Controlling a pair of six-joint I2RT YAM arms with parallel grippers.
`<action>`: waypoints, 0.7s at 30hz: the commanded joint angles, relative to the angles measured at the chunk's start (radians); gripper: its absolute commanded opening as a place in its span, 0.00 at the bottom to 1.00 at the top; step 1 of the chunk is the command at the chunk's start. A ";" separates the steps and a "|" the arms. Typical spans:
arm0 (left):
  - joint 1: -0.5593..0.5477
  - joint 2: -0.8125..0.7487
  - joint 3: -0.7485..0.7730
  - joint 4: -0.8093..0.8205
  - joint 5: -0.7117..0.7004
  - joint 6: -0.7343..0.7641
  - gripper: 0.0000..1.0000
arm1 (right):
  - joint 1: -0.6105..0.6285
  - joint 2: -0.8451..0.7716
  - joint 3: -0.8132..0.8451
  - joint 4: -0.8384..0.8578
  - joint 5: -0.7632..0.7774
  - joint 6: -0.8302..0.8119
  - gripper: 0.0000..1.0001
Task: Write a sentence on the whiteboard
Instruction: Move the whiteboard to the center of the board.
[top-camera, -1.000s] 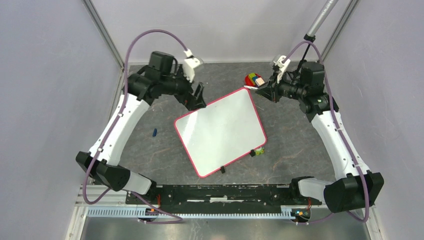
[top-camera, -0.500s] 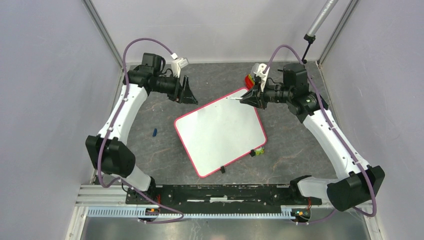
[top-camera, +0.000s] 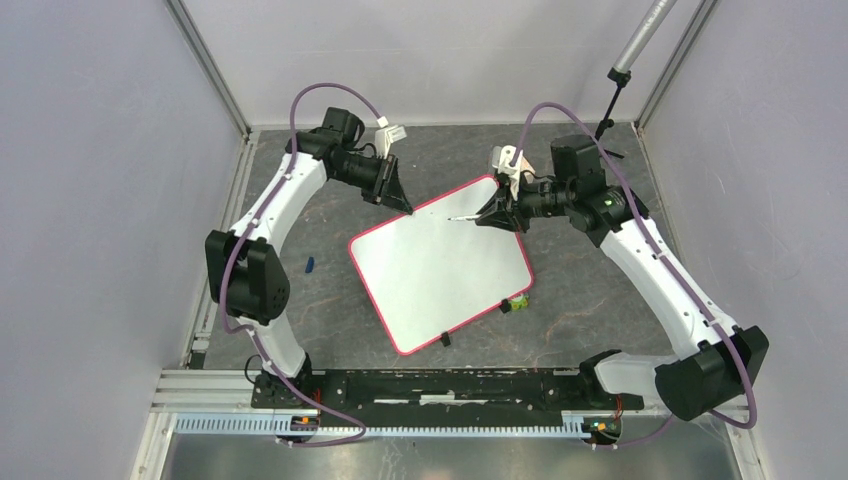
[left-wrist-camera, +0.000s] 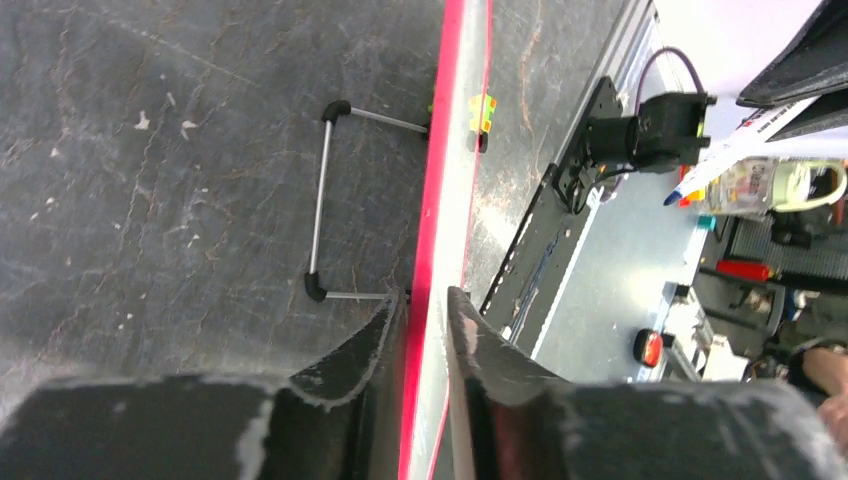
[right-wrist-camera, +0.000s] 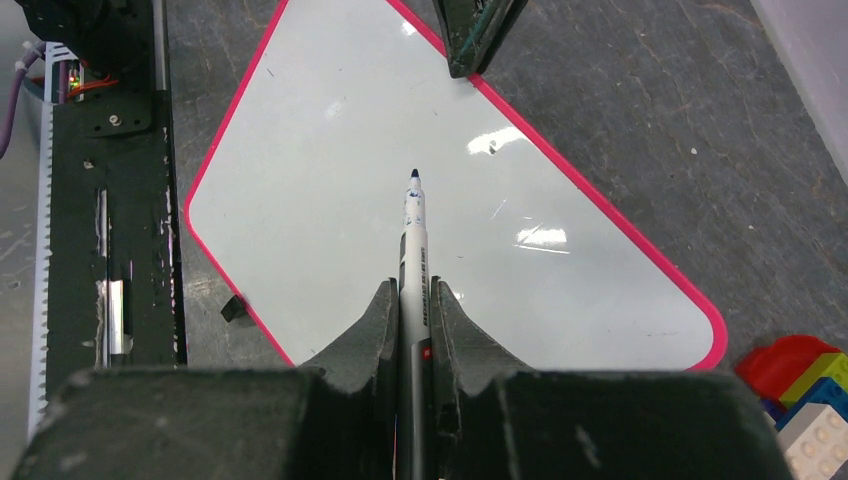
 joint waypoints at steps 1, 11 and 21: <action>-0.029 0.024 0.065 -0.020 0.047 0.045 0.21 | 0.016 0.009 0.056 -0.034 -0.014 -0.040 0.00; -0.089 0.076 0.092 -0.071 0.055 0.115 0.03 | 0.051 0.015 0.057 -0.072 -0.009 -0.060 0.00; -0.134 0.117 0.134 -0.122 0.053 0.175 0.05 | 0.100 0.018 0.048 -0.104 0.006 -0.083 0.00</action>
